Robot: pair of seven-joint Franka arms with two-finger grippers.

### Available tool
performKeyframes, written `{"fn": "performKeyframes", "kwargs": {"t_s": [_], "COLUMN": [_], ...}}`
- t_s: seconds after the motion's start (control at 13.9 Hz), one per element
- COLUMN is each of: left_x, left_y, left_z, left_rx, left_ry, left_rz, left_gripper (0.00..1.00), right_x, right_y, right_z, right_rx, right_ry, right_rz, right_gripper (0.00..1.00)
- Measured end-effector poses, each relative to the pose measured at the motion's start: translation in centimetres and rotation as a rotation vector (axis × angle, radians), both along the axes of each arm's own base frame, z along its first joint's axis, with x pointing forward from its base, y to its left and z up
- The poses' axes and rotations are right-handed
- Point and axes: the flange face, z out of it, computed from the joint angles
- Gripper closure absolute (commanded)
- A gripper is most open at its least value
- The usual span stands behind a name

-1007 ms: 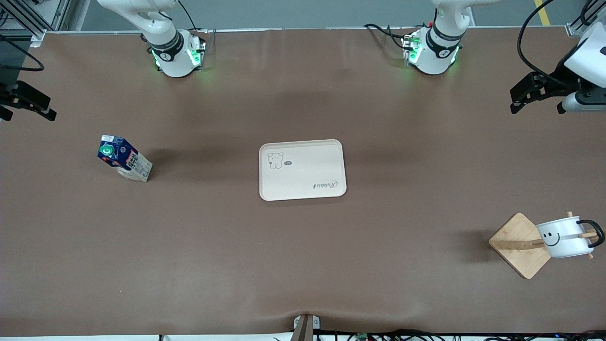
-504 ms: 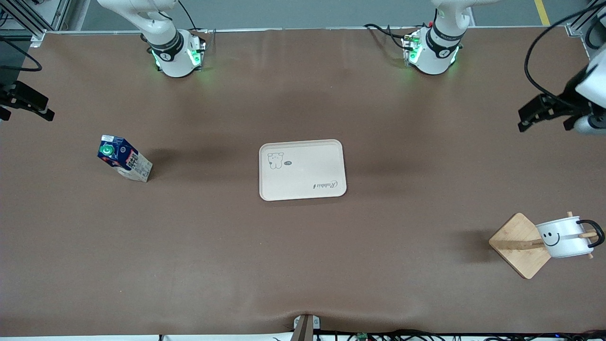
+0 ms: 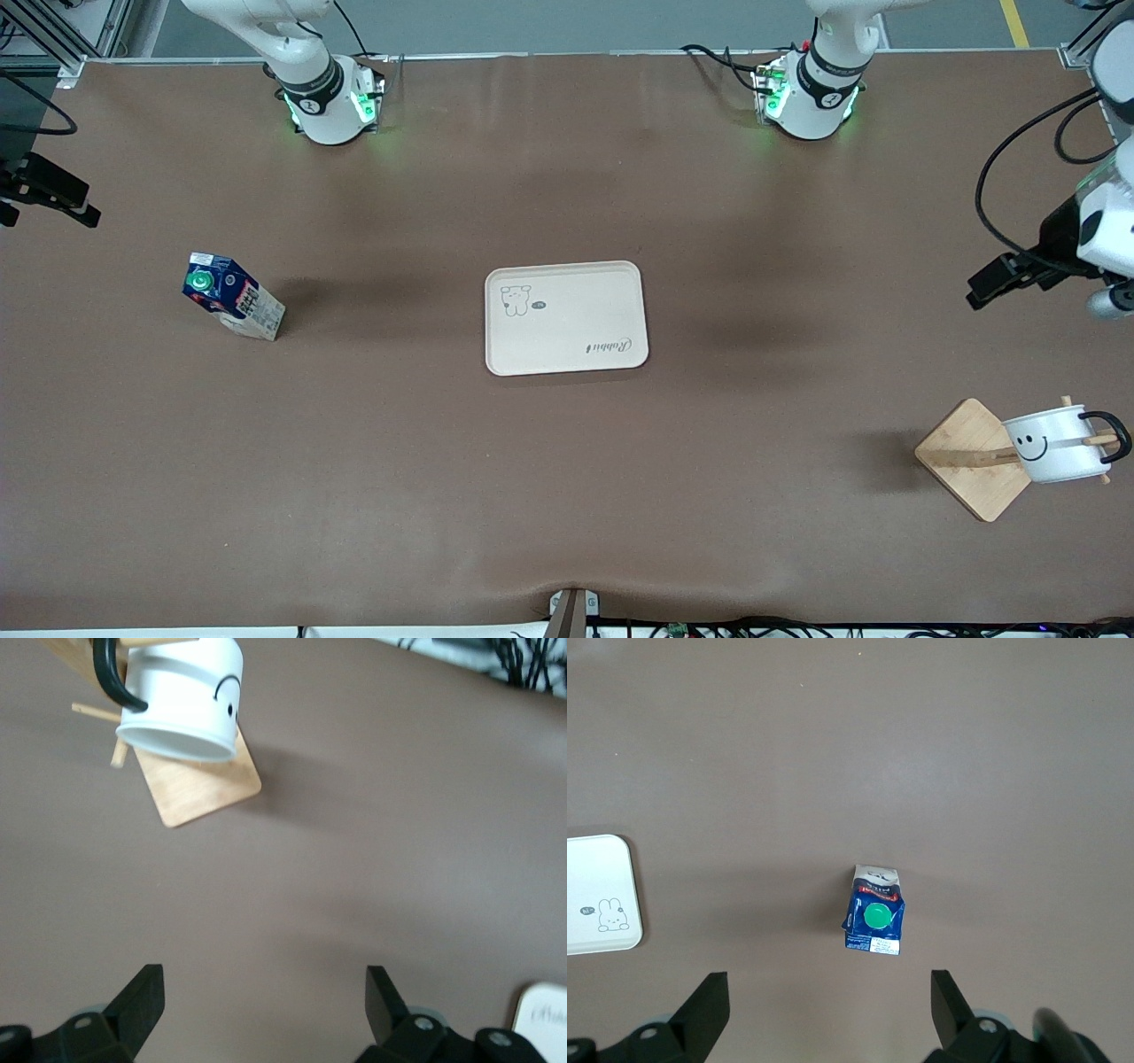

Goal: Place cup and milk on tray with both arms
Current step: 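Move the left gripper toward the white mug on the wooden stand, then grasp the white mug rim with the left gripper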

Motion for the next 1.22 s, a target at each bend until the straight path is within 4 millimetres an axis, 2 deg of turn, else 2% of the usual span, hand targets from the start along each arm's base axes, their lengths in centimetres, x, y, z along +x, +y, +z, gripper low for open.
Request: {"fn": "performKeyframes", "kwargs": {"t_s": [0.22,0.5,0.72,0.86,1.01,1.22], "left_x": [0.8,1.6,1.6,2.0,2.4,2.8], "left_y": [1.3,4.4,7.0,7.3,7.4,7.8], "left_z": [-3.5,-6.6,-9.7,-11.7,-13.1,-13.5], "left_rx": [0.021,0.058,0.048,0.035,0.024,0.016], "left_ry": [-0.125,-0.225,-0.299,-0.342,-0.384,-0.449], "left_rz": [0.052,0.076,0.107,0.108,0.107,0.109], "left_gripper": [0.00,0.00,0.00,0.06,0.07,0.10], "right_x": [0.1,0.1,0.1,0.1,0.1,0.1], "right_y": [0.0,0.0,0.0,0.0,0.0,-0.1], "right_z": [-0.1,-0.2,-0.2,-0.2,-0.2,-0.2], "right_rx": [0.000,0.000,0.000,0.000,0.000,0.000], "right_ry": [0.002,0.003,0.004,0.004,0.004,0.004], "right_rz": [0.000,0.000,0.000,0.000,-0.001,-0.001], "right_gripper": [0.00,0.00,0.00,0.00,0.00,0.00]}}
